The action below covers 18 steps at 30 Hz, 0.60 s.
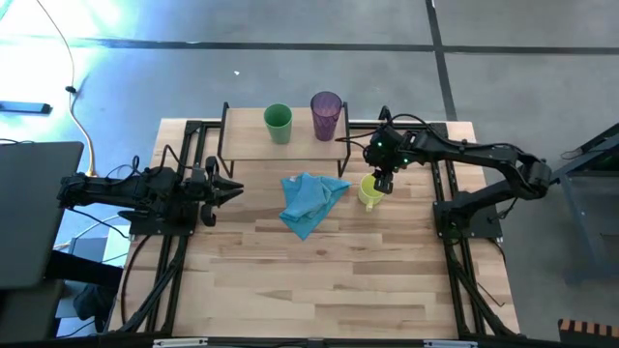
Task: Stack small to large cups/mugs on shelf
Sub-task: Put the yellow mug on the shelf
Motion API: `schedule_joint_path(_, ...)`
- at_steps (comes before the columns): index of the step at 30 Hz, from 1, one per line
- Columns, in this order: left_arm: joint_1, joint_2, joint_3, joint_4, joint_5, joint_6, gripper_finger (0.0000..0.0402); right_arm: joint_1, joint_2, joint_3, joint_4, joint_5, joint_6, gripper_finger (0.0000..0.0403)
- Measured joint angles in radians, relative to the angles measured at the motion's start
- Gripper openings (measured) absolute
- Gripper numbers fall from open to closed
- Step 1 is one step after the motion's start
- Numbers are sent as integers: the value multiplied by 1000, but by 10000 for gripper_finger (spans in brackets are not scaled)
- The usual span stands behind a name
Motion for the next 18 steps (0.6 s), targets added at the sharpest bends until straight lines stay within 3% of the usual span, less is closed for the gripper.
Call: schedule_joint_path(18, 0, 0, 0, -14, -26, -4, 58, 0, 0, 0, 6, -26, 7, 149)
